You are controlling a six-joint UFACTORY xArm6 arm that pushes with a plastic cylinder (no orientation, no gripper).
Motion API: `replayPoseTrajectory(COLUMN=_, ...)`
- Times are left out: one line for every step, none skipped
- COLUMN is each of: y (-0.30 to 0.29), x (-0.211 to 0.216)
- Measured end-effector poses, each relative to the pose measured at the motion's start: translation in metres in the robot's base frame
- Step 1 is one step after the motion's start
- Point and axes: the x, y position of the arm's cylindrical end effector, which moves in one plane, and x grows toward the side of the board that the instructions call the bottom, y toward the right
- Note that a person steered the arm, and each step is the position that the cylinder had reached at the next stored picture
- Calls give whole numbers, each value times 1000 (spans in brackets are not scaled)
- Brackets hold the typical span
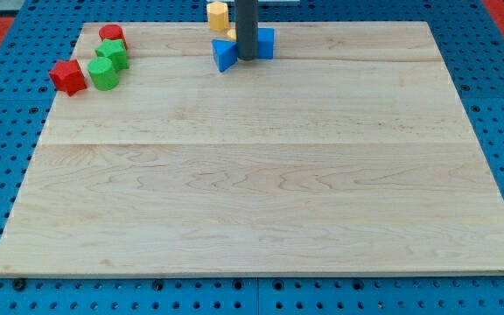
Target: Point your arm at blue triangle
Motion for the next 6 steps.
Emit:
replayPoseTrajectory(y=-1, x=-26)
replayPoseTrajectory(y=14, x=0)
replayPoseTrajectory(y=78, x=18)
replayPoseTrajectory(y=112, x=-5)
replayPoseTrajectory(y=84, x=3)
replayPoseTrajectory(y=88, x=60)
